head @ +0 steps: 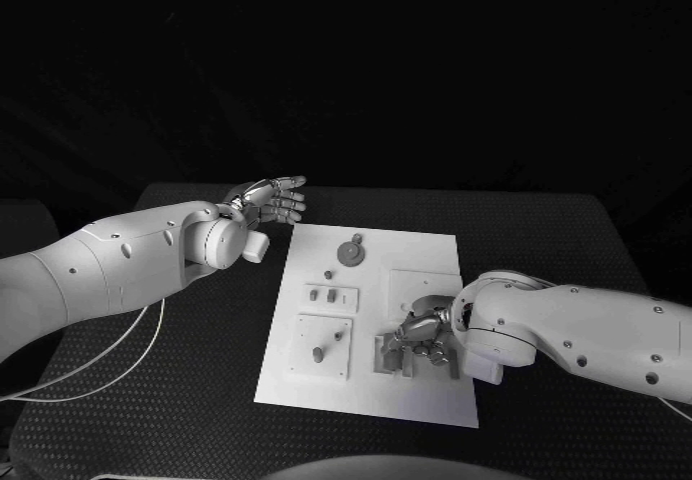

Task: Assemble the parts on the task board

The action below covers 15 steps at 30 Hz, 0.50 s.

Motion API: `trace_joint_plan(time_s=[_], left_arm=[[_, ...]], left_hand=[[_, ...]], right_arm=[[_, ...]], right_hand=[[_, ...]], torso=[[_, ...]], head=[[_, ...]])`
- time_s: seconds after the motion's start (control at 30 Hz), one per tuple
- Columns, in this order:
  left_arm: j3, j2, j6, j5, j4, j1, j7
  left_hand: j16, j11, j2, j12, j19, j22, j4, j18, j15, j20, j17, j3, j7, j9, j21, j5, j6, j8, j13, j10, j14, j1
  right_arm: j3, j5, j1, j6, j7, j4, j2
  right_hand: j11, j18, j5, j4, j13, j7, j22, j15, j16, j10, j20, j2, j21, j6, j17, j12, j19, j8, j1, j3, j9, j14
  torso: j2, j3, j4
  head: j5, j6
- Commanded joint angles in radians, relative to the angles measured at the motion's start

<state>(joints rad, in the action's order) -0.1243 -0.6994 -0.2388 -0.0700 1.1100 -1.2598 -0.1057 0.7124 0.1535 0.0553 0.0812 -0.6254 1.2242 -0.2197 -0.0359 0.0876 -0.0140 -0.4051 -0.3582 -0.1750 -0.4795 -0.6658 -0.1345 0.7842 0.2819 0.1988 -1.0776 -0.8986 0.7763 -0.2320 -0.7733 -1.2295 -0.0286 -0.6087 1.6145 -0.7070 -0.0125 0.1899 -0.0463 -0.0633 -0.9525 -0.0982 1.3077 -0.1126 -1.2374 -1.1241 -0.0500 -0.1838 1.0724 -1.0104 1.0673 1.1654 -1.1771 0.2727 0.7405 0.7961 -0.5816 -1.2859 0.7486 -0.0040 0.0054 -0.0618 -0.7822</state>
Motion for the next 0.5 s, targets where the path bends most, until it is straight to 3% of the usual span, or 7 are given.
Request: trace_joint_plan(time_s=[0.03, 0.2, 0.5], left_arm=[[0.001, 0.002, 0.012, -0.002, 0.002, -0.001, -0.006], [0.001, 0.002, 0.013, -0.002, 0.002, -0.001, -0.006], [0.001, 0.001, 0.013, -0.002, 0.002, -0.001, -0.005]], left_hand=[[-0.003, -0.003, 0.002, 0.005, 0.008, 0.001, 0.004, -0.011, 0.000, 0.002, -0.001, -0.004, 0.000, 0.002, 0.006, 0.004, -0.007, 0.004, -0.001, 0.005, 0.002, -0.012], [-0.004, -0.003, 0.002, 0.005, 0.008, 0.002, 0.005, -0.011, 0.000, 0.002, -0.002, -0.004, 0.000, 0.002, 0.006, 0.004, -0.008, 0.004, -0.001, 0.005, 0.003, -0.012], [-0.004, -0.003, 0.003, 0.005, 0.008, 0.002, 0.005, -0.011, 0.000, 0.002, -0.002, -0.005, 0.000, 0.002, 0.007, 0.004, -0.008, 0.005, -0.002, 0.005, 0.003, -0.012]], right_arm=[[-0.002, -0.016, 0.001, -0.024, 0.003, -0.005, 0.001], [-0.004, 0.011, 0.002, -0.064, 0.004, -0.018, 0.006], [-0.010, 0.012, 0.003, -0.071, 0.004, -0.021, 0.007]], right_hand=[[-0.001, 0.072, -0.002, 0.010, -0.001, 0.001, 0.001, -0.005, 0.006, 0.000, 0.004, -0.005, 0.007, -0.006, 0.002, -0.006, 0.001, -0.002, -0.013, -0.001, 0.001, -0.002], [-0.001, 0.072, -0.002, 0.015, -0.002, 0.001, 0.000, -0.005, 0.007, 0.001, 0.003, -0.013, 0.008, -0.005, 0.004, -0.006, 0.000, -0.003, -0.022, -0.008, 0.001, -0.003], [0.000, 0.072, -0.002, 0.013, -0.003, 0.000, 0.000, -0.005, 0.009, 0.004, 0.002, -0.011, 0.007, -0.001, 0.005, -0.007, 0.003, -0.004, -0.023, -0.011, 0.001, -0.001]], torso=[[0.000, -0.0003, -0.0002], [0.000, -0.0008, 0.0003], [0.000, -0.0006, -0.0008]], head=[[-0.001, 0.000], [-0.001, -0.003], [-0.004, -0.006]])
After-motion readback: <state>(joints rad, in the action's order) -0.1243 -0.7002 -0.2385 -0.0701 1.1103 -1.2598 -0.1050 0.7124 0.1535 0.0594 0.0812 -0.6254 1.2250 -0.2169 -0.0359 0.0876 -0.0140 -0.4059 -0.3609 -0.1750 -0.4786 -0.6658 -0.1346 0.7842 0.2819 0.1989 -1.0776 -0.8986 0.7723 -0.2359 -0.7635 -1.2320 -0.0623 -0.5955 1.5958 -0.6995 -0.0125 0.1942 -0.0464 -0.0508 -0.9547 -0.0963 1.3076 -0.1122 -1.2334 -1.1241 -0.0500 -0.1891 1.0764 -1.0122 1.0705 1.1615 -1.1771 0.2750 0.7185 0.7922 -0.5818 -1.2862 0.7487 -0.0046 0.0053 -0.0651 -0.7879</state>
